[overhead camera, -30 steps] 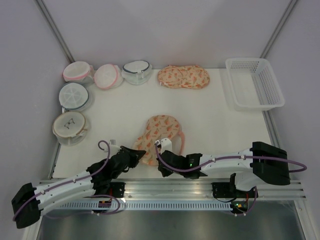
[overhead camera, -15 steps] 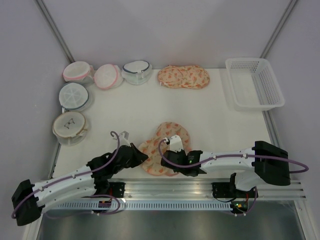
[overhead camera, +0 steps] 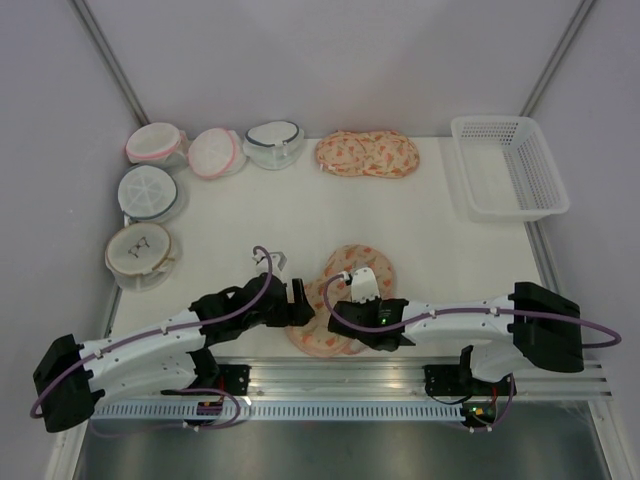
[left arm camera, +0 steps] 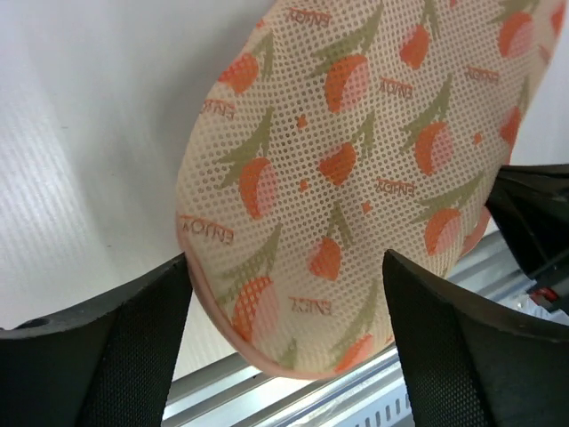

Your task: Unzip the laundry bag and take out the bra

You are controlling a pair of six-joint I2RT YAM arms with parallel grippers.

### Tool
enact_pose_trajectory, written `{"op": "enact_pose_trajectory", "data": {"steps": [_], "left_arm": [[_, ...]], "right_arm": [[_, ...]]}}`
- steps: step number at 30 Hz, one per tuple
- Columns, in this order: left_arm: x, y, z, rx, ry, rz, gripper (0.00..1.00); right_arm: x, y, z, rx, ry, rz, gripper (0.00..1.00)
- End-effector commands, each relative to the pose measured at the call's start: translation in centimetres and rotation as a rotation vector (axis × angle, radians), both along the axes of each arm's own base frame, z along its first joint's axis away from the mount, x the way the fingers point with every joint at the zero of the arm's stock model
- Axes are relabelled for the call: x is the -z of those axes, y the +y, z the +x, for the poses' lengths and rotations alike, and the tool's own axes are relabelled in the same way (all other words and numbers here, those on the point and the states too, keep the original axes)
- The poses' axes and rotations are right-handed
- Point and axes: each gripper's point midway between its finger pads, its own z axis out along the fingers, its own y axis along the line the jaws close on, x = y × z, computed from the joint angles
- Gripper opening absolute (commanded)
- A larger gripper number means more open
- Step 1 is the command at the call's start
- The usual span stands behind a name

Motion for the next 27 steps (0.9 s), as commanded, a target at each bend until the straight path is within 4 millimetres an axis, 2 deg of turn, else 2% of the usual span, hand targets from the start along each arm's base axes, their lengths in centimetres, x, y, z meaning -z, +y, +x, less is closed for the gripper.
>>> {"op": "enact_pose_trajectory", "data": {"steps": [1, 3, 6, 8, 10, 11, 12, 16, 17, 19, 20, 22, 25, 26, 27], "left_arm": [[-0.8, 1.7, 2.1, -0.145, -0.046, 0.063, 0.91], [-1.5, 1.9, 3.0, -0.229, -0.057, 0.038, 0.96], [-2.0, 1.4, 2.9, -0.292, -0.013, -0.036, 0.99], [-1.5, 1.1, 2.1, -0.305, 0.040, -0.077, 1.00], [-2.0, 0.2, 1.5, -0.327, 0.083, -0.176, 1.00], [-0.9, -0.1, 0.4, -0.305, 0.134, -0.199, 1.00], [-0.9, -0.5, 0.0, -0.317, 0.171, -0.255, 1.00], [-1.0, -1.5, -1.7, -0.305, 0.255, -0.440, 0.99], [-0.4, -1.2, -2.1, -0.313, 0.267, -0.441, 0.99], [-0.5, -0.8, -2.2, -0.316, 0.259, -0.465, 1.00], [-0.5, -0.7, -2.1, -0.329, 0.257, -0.476, 1.00], [-0.5, -0.3, -2.0, -0.347, 0.255, -0.482, 1.00], [-0.7, -0.1, -2.0, -0.370, 0.259, -0.489, 1.00], [-0.8, 0.0, -1.9, -0.380, 0.260, -0.491, 1.00], [-0.9, 0.0, -1.8, -0.383, 0.258, -0.491, 1.00]], "right_arm": [[-1.7, -1.8, 1.2, 0.091, -0.082, 0.017, 0.01], [-1.6, -2.2, 1.3, 0.120, -0.084, 0.025, 0.00], [-1.6, -2.6, 1.4, 0.152, -0.090, 0.044, 0.00], [-1.5, -2.4, 1.4, 0.158, -0.087, 0.058, 0.00], [-1.1, -2.3, 1.2, 0.162, -0.075, 0.057, 0.00], [-0.9, -2.0, 1.1, 0.159, -0.064, 0.066, 0.00], [-0.6, -1.7, 0.9, 0.148, -0.050, 0.069, 0.01], [0.5, 2.6, -2.0, -0.025, 0.125, 0.229, 0.00], [0.7, 4.6, -3.7, -0.092, 0.207, 0.333, 0.00], [-0.2, 6.6, -4.9, -0.141, 0.254, 0.472, 0.00], [-1.2, 8.0, -5.1, -0.160, 0.258, 0.561, 0.00], [-1.2, 8.2, -4.7, -0.139, 0.241, 0.588, 0.01], [-1.4, 8.8, -3.1, -0.090, 0.189, 0.591, 0.00], [-2.5, 10.2, -2.5, -0.092, 0.174, 0.649, 0.00], [-2.0, 10.4, -2.1, -0.077, 0.178, 0.640, 0.01]]}}
